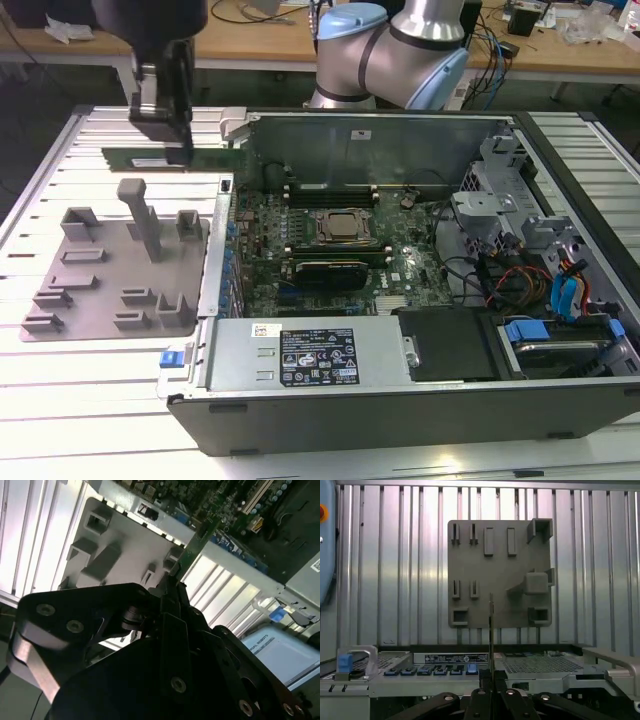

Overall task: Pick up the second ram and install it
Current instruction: 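Pick up the second ram and move it above second insertion slot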

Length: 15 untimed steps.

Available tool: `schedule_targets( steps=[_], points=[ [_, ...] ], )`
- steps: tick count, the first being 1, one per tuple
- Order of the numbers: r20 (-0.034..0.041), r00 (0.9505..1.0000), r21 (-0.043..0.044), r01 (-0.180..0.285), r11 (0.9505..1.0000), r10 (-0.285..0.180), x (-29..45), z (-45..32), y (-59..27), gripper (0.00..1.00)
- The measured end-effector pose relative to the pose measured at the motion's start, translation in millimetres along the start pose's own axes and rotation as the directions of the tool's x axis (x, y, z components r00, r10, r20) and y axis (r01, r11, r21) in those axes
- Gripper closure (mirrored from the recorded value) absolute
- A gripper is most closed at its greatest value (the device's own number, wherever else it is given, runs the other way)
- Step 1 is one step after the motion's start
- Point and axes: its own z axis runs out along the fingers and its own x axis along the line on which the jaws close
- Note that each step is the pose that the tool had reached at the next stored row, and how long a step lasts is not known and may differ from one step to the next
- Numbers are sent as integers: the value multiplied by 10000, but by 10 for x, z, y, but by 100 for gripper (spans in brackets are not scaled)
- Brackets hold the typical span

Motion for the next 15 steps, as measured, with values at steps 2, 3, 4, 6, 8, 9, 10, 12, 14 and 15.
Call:
schedule_targets(
  steps=[2, 3, 4, 6, 8, 9, 10, 12, 14, 15],
  points=[
    [-4, 10000, -9, -1, 10000, 1, -17, 3, -138, 89],
    [-5, 10000, -12, -1, 10000, 1, -24, 4, -194, 89],
    [-5, 10000, -17, 1, 10000, -1, -33, 5, -269, 89],
    [-8, 10000, -24, -2, 10000, 2, -49, 5, -375, 89],
    [-8, 10000, -28, 0, 10000, 0, -63, 4, -485, 89],
    [-8, 10000, -29, -2, 10000, 2, -68, 3, -541, 89],
    [-8, 10000, -31, -1, 10000, 1, -74, 2, -605, 89],
    [-10, 10000, -33, -1, 10000, 1, -80, 0, -669, 89],
    [-12, 10000, -35, -2, 10000, 2, -85, -2, -728, 89],
    [-13, 10000, -35, -1, 10000, 1, -88, -2, -762, 89]
  ],
)
